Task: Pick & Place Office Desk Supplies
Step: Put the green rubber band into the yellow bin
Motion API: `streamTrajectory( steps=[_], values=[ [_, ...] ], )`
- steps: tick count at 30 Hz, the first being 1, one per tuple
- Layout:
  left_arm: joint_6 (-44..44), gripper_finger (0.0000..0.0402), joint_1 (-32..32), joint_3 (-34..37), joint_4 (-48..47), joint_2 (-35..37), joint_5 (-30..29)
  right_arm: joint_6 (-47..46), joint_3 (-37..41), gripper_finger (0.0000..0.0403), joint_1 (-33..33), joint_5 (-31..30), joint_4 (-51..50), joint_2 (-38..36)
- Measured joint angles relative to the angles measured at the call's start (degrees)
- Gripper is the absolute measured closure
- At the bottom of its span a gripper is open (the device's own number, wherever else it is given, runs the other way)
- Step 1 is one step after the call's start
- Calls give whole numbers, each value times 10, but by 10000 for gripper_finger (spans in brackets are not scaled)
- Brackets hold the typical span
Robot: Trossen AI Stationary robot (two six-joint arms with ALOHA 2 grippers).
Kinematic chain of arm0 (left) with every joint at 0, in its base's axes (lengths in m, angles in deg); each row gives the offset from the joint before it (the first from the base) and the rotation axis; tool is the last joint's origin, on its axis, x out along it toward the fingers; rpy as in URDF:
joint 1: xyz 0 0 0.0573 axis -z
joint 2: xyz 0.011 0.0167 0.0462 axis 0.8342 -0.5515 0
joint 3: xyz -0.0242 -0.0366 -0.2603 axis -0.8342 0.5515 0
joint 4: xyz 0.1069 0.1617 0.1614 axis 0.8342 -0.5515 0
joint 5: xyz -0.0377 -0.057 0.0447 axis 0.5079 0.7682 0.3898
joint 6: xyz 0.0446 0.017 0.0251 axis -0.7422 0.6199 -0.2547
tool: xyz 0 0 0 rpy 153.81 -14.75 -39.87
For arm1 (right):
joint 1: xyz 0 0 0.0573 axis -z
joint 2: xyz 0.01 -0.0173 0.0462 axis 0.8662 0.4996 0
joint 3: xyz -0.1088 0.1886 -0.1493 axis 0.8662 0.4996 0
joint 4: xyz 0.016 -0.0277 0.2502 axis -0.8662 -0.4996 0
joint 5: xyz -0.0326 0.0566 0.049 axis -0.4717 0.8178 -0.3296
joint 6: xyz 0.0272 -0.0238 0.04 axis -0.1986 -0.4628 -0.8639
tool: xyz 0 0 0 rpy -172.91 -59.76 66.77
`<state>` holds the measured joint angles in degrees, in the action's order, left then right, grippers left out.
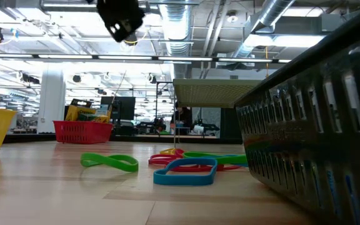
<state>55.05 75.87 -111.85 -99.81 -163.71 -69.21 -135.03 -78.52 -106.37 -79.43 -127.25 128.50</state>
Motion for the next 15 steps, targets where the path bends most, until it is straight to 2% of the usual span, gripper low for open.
streamTrajectory(
  steps=[3, 6, 15],
  values=[
    [-69, 259, 10, -30, -27, -47, -12, 0, 0, 212, 0, -1, 2, 0],
    [-102, 259, 18, -37, -38, -89, -37, 0, 0, 212, 0, -1, 2, 0],
    [-118, 259, 24, -37, -36, -191, -59, 0, 0, 212, 4, -1, 5, 0]
  ],
)
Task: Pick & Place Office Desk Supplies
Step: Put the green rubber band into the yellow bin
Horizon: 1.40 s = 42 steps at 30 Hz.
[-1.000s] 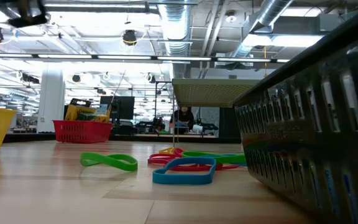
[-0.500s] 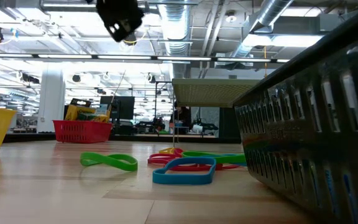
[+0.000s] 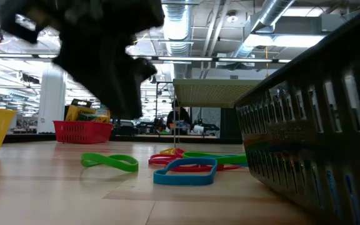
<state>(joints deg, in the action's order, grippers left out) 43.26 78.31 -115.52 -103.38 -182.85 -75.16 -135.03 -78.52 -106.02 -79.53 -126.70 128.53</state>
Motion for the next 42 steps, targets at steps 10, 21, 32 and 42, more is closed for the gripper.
streamTrajectory(
  steps=[10, 21, 32, 42],
  values=[
    [1, 260, -1, 5, 13, -54, -42, -7, 1, 212, 9, 9, 12, 22],
    [63, 347, 1, 39, 40, -50, -40, -15, 0, 212, 10, 18, 25, 37],
    [160, 399, -7, 42, 74, 51, -38, -13, 0, 212, 15, 17, 18, 38],
    [275, 401, -21, 42, 26, 237, -126, 2, 0, 212, 29, 13, 13, 38]
  ],
)
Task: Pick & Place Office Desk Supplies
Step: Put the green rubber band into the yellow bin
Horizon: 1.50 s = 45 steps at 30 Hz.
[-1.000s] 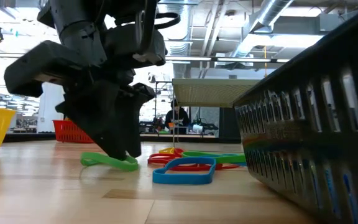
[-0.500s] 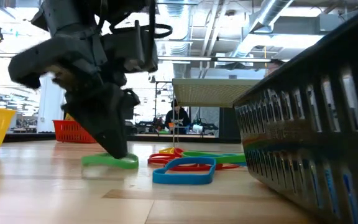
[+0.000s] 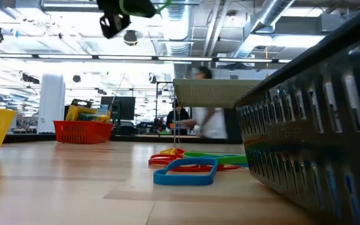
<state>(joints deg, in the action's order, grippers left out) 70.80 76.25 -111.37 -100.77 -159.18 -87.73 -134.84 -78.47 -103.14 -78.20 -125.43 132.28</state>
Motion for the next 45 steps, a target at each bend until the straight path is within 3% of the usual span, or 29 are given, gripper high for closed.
streamTrajectory(
  steps=[3, 8, 15, 22, 32, 37, 45],
  values=[
    [47, 401, 1, 0, -76, 39, -41, 3, 0, 212, 4, 0, -1, -1],
    [119, 401, 26, 0, -235, 77, -47, 13, -1, 212, 9, 2, -2, -5],
    [263, 401, 141, 4, -399, 108, -38, 14, -1, 212, 9, 4, -7, -13],
    [455, 401, 259, 46, -437, 116, -38, 15, -1, 212, 9, 4, -31, -20],
    [656, 397, 340, 154, -430, 114, -3, 14, -1, 212, 13, 5, -45, -27],
    [703, 359, 348, 171, -412, 116, 1, 14, -1, 212, 13, 6, -45, -27],
    [721, 235, 347, 171, -406, 119, -14, 18, -1, 212, 13, 8, -49, -27]
  ],
)
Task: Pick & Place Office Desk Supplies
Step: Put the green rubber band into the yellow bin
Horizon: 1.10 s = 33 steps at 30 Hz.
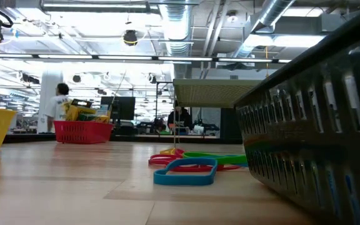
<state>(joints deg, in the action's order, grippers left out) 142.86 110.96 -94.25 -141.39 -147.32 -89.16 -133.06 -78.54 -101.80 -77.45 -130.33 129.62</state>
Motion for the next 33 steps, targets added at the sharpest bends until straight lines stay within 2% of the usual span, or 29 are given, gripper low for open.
streamTrajectory(
  steps=[4, 8, 13, 17, 21, 24, 29, 33],
  values=[
    [-36, 193, -8, 0, 57, 27, -68, 6, 0, 212, 4, 1, 0, 0],
    [-136, 185, -62, 0, 176, 69, -129, 6, 0, 212, 11, 1, 0, 0],
    [-387, 201, -178, 0, 405, 98, -126, 14, 0, 212, 19, 3, 0, 0],
    [-562, 215, -286, -6, 575, 82, -48, 21, 0, 212, 24, 7, 0, 0],
    [-656, 228, -375, -50, 581, 28, 71, 24, 0, 212, 26, 14, 1, 0],
    [-705, 231, -418, -102, 567, -29, 147, 22, 0, 212, 26, 16, 1, 0],
    [-813, 231, -432, -200, 473, -137, 189, 21, 0, 212, 26, 27, 1, 0],
    [-888, 231, -419, -240, 448, -208, 224, 12, 0, 212, 25, 27, 1, 0]
  ],
)
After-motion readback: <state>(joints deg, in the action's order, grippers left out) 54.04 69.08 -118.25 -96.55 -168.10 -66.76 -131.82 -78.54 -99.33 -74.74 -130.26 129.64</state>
